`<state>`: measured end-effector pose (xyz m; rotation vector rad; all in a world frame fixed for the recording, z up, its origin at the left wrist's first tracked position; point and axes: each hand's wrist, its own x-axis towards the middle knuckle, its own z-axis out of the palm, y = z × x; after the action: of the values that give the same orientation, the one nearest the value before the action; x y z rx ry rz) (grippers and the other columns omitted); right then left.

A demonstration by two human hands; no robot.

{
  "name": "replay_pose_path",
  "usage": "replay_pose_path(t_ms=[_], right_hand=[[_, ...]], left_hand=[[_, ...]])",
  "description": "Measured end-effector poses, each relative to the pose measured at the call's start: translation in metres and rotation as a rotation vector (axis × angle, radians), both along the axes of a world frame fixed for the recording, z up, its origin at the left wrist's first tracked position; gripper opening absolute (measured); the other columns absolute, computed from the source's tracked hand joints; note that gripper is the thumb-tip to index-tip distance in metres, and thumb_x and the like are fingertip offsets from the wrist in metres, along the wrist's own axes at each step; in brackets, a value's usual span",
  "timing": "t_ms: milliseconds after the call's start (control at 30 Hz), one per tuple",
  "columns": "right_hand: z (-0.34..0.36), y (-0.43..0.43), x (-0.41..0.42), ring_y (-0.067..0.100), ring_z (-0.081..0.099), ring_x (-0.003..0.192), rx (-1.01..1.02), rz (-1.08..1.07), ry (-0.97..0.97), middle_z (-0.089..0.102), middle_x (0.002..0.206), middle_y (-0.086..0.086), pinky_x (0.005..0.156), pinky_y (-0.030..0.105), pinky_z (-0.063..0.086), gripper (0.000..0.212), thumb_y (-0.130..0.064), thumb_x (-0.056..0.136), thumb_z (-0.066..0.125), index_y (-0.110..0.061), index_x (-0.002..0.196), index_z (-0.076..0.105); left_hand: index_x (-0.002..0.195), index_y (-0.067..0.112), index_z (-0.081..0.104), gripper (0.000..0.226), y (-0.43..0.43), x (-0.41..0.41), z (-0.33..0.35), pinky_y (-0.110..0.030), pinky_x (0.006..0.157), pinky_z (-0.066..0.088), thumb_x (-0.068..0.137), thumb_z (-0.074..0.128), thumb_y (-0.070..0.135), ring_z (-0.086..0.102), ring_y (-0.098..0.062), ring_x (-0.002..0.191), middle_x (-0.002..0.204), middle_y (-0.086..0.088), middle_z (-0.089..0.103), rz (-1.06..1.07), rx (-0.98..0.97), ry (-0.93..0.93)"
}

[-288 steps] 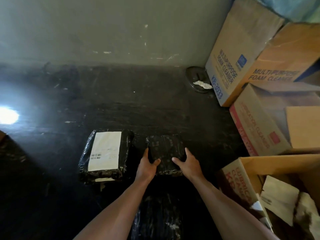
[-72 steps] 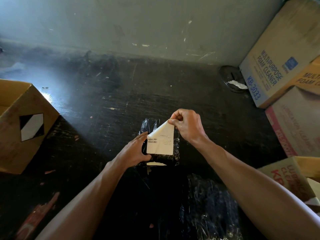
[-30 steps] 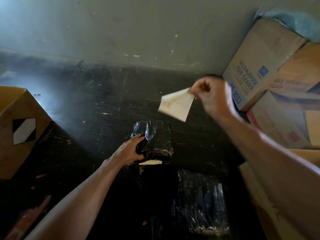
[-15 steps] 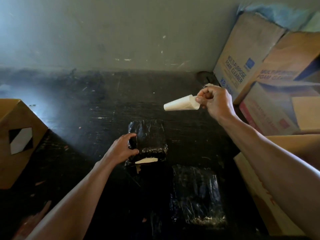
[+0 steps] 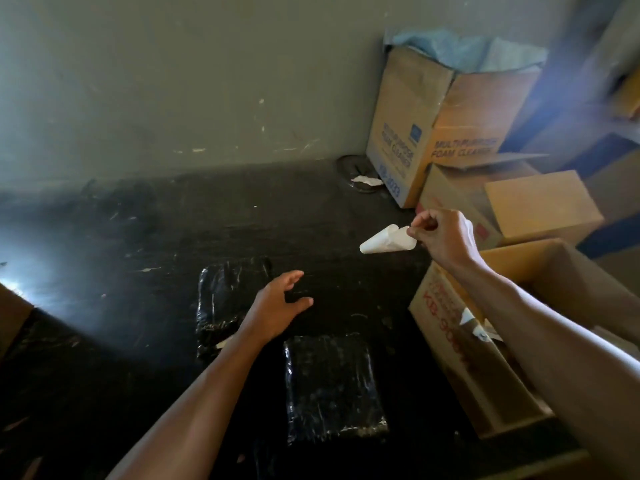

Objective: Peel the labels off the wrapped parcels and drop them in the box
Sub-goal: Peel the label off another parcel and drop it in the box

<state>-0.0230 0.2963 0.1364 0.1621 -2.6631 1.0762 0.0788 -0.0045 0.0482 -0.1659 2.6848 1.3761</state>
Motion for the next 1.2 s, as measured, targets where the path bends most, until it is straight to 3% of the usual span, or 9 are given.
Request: replay_pose_path(t_ms=[133,267,467,600,733,900,1033,1200], right_hand=[[0.0,0.062,0.018,0.005,0.063,0.073,-0.014,-0.071,0.014,0.07,0.082,-0.004,0.067,0.018,0.049,0.007,-0.013,0.083,0.081,-0.015,0.081,0.075],[-0.006,0.118,0.034,0.012,0.063,0.082,-0.074,-0.216,-0.008,0.07,0.084,-0.004,0.065,0.01,0.04,0.009,-0.012,0.082,0.081,-0.015,0.077,0.074],[-0.041,0.177,0.051,0.014,0.067,0.084,-0.149,-0.371,-0.135,0.073,0.085,-0.004,0.07,0.026,0.054,0.008,-0.017,0.084,0.081,-0.015,0.078,0.076],[-0.067,0.194,0.065,0.014,0.067,0.084,-0.114,-0.375,-0.18,0.072,0.084,-0.005,0.073,0.033,0.057,0.017,-0.013,0.086,0.077,-0.021,0.072,0.073],[-0.083,0.202,0.074,0.016,0.067,0.084,-0.04,-0.366,-0.2,0.071,0.091,-0.005,0.072,0.034,0.059,0.019,-0.009,0.092,0.069,-0.023,0.079,0.071],[-0.096,0.209,0.076,0.018,0.067,0.087,-0.026,-0.361,-0.244,0.073,0.099,0.001,0.067,0.026,0.055,0.012,-0.008,0.089,0.071,-0.017,0.081,0.076],[-0.1,0.207,0.075,0.009,0.064,0.074,-0.092,-0.321,-0.301,0.068,0.084,-0.004,0.049,0.01,0.043,0.022,-0.002,0.087,0.072,-0.015,0.07,0.07],[-0.106,0.205,0.071,0.02,0.067,0.077,-0.171,-0.362,-0.331,0.07,0.081,0.003,0.05,0.015,0.05,0.032,-0.006,0.091,0.061,-0.016,0.061,0.069]], left_hand=[[0.144,0.029,0.042,0.062,0.073,-0.017,0.011,-0.034,0.111,0.036,0.088,0.07,0.034,0.042,-0.008,0.134,0.145,0.005,0.047,-0.108,0.019,-0.002],[0.144,0.028,0.042,0.062,0.142,-0.029,0.021,-0.032,0.11,0.036,0.089,0.069,0.035,0.042,-0.01,0.135,0.147,0.003,0.046,-0.213,0.037,-0.006],[0.151,0.023,0.032,0.074,0.236,-0.032,0.029,-0.03,0.111,0.028,0.088,0.068,0.04,0.031,-0.017,0.142,0.156,0.0,0.028,-0.354,-0.094,0.098],[0.155,0.023,0.021,0.084,0.279,-0.029,0.023,-0.04,0.116,0.024,0.088,0.063,0.052,0.014,-0.021,0.149,0.163,0.0,0.011,-0.472,-0.248,0.064],[0.156,0.024,0.011,0.098,0.299,-0.026,0.014,-0.05,0.115,0.028,0.082,0.06,0.066,0.005,-0.022,0.15,0.164,0.002,-0.002,-0.509,-0.388,-0.032],[0.157,0.021,0.01,0.11,0.297,-0.029,0.012,-0.05,0.115,0.029,0.074,0.06,0.075,0.004,-0.019,0.15,0.164,0.003,0.0,-0.508,-0.467,-0.025],[0.156,0.02,0.01,0.113,0.298,-0.029,0.015,-0.05,0.115,0.028,0.073,0.062,0.074,0.005,-0.018,0.15,0.164,0.002,0.002,-0.5,-0.484,-0.013],[0.156,0.019,0.011,0.113,0.297,-0.028,0.014,-0.05,0.116,0.028,0.073,0.064,0.073,0.005,-0.018,0.15,0.164,0.002,0.003,-0.493,-0.483,-0.006]])
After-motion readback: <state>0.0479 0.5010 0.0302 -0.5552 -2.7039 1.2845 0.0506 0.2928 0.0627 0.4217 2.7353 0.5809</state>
